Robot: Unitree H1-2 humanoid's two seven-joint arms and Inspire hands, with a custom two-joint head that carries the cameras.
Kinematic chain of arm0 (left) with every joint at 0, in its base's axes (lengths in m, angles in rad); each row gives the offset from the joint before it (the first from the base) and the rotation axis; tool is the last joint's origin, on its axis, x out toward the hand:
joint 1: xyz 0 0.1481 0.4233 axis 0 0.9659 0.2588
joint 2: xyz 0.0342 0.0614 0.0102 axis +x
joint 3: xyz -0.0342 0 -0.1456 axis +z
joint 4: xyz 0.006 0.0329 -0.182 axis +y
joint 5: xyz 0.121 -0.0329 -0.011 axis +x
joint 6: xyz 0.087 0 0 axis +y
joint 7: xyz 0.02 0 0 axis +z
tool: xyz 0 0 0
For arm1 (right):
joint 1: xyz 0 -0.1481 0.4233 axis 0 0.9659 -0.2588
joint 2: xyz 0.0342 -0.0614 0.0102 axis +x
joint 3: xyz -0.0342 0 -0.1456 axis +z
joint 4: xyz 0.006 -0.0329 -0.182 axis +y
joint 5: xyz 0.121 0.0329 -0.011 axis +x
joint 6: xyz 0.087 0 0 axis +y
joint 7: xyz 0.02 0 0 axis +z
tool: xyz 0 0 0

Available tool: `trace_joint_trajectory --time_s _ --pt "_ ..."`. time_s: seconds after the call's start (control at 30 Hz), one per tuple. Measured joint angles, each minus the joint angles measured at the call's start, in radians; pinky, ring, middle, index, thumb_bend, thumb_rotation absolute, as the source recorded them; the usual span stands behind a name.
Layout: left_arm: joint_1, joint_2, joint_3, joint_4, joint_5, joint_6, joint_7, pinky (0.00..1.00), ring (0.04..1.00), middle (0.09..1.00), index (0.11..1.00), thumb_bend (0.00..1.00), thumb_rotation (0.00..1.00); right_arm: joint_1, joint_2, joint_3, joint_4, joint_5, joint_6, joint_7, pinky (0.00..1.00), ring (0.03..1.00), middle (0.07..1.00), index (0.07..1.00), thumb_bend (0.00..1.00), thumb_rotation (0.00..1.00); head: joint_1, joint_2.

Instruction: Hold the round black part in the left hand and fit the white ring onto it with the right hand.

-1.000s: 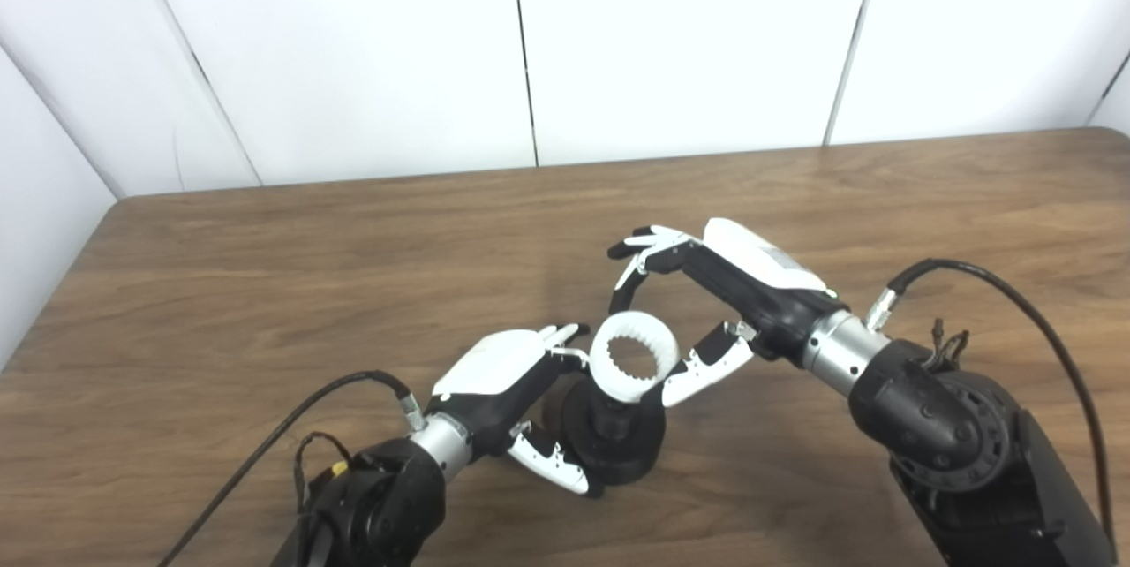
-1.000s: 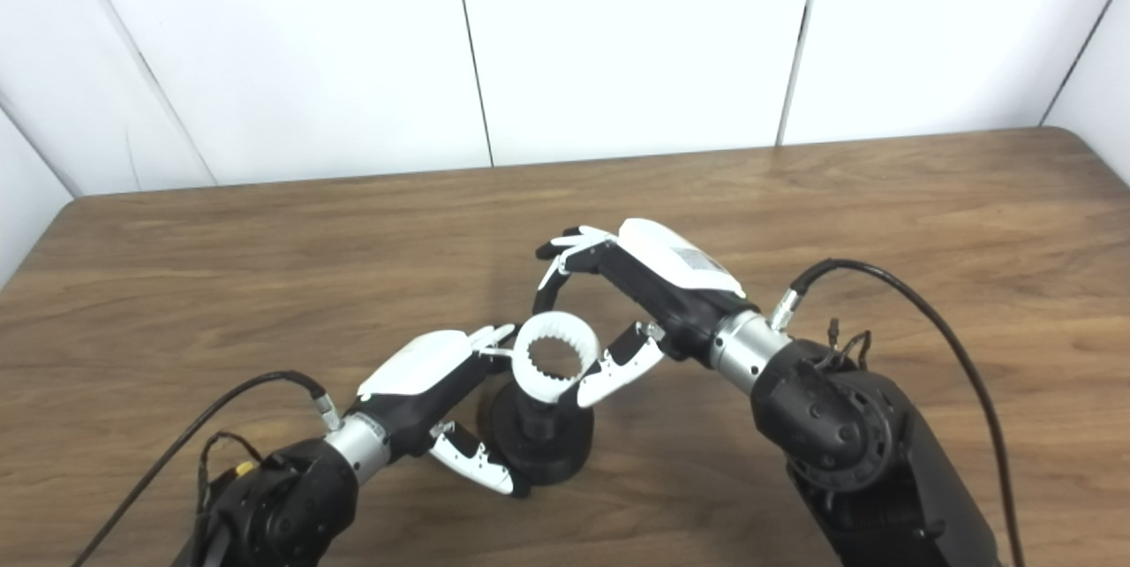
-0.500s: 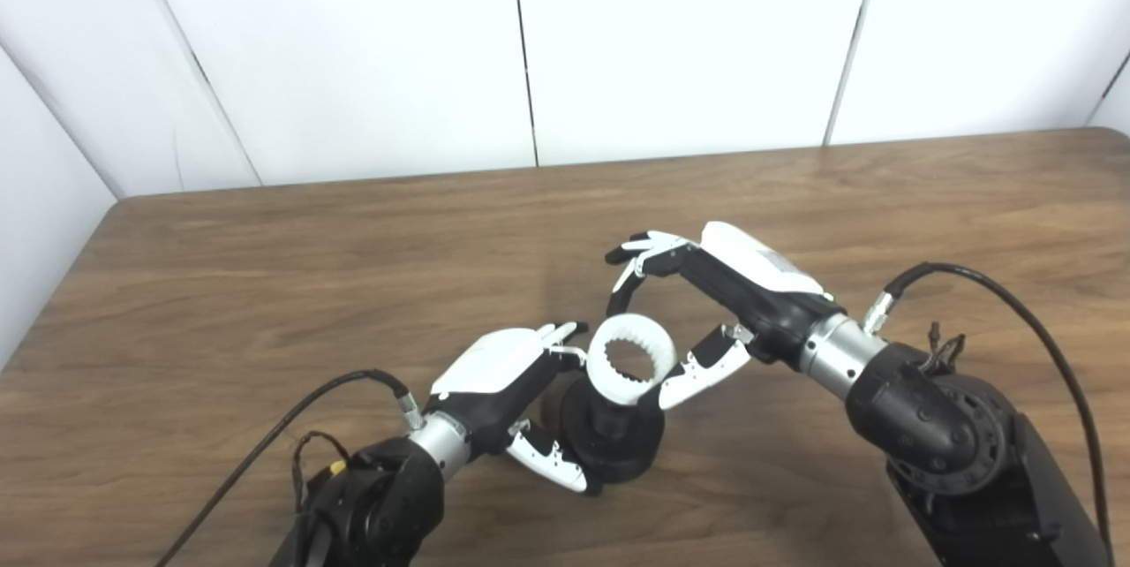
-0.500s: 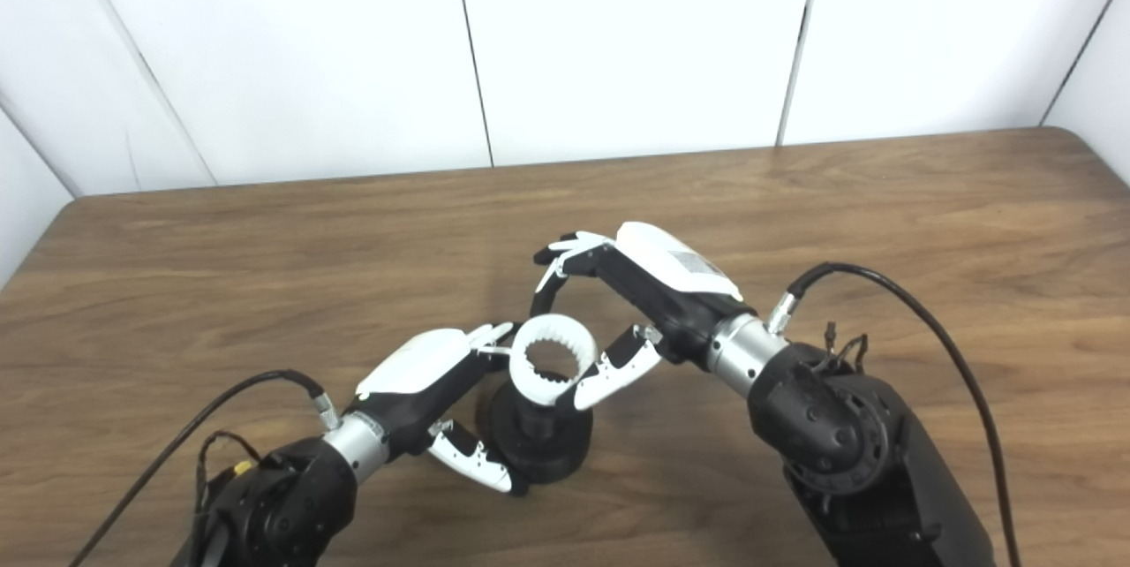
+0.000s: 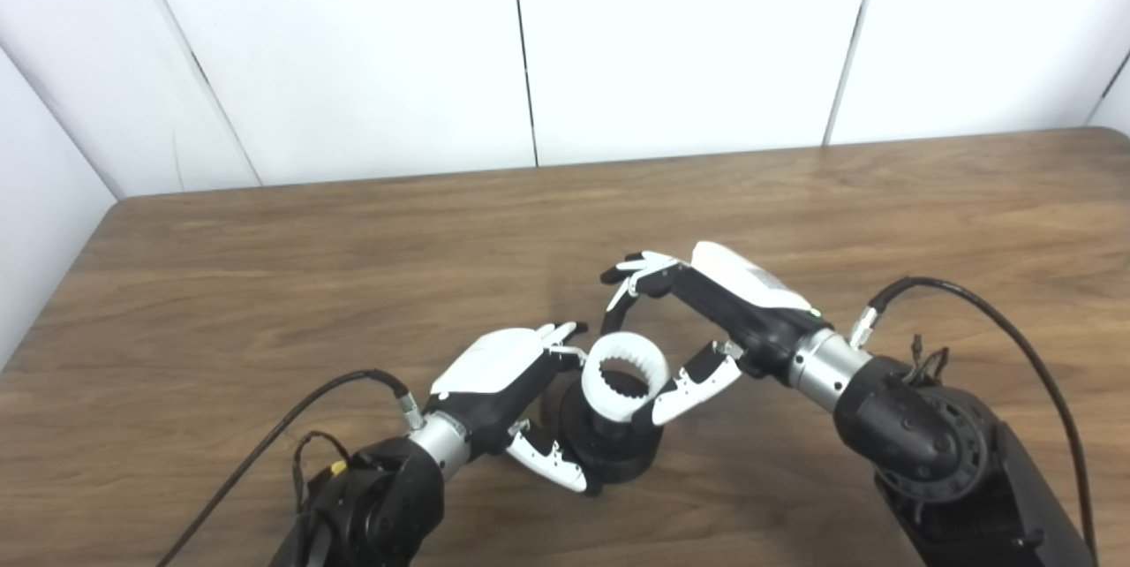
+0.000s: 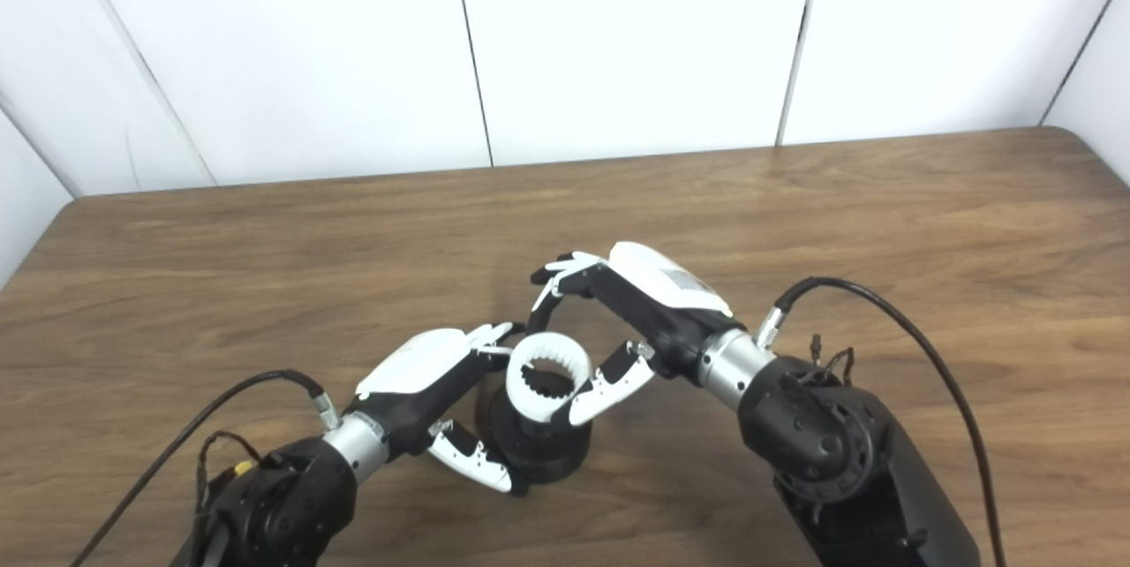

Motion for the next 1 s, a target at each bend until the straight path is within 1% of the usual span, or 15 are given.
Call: trace_joint_trajectory --time_s 0.27,0.37,0.57,0.7,1.0 --pt "0.0 0.0 0.002 0.0 0.0 0.0 0.0 0.93 1.0 1.0 0.703 0.93 0.28 0.006 0.0 0.014 0.027 -0.002 -0.034 -0.004 0.82 0.942 0.861 0.49 0.52 0.15 0.002 0.0" --pt "0.0 0.0 0.003 0.0 0.0 0.0 0.0 0.91 1.0 1.0 0.705 0.93 0.29 0.013 0.0 0.015 0.029 -0.003 -0.034 -0.004 0.82 0.946 0.862 0.49 0.52 0.15 0.002 0.002" --pt "-0.001 0.0 0.004 -0.001 -0.001 0.0 0.001 0.91 1.0 1.0 0.706 0.93 0.28 0.015 0.0 0.016 0.032 -0.004 -0.035 -0.005 0.83 0.948 0.862 0.49 0.52 0.15 0.005 0.003" --pt "-0.001 0.0 0.005 -0.002 -0.001 0.0 -0.001 0.94 1.0 1.0 0.705 0.93 0.28 0.017 0.001 0.018 0.032 -0.01 -0.035 -0.006 0.83 0.949 0.861 0.49 0.52 0.15 0.003 0.003" --pt "-0.001 0.0 0.004 -0.003 -0.001 0.0 -0.003 0.93 1.0 1.0 0.703 0.93 0.29 0.026 0.006 0.018 0.032 -0.011 -0.036 -0.007 0.83 0.949 0.864 0.491 0.52 0.15 0.003 0.006"
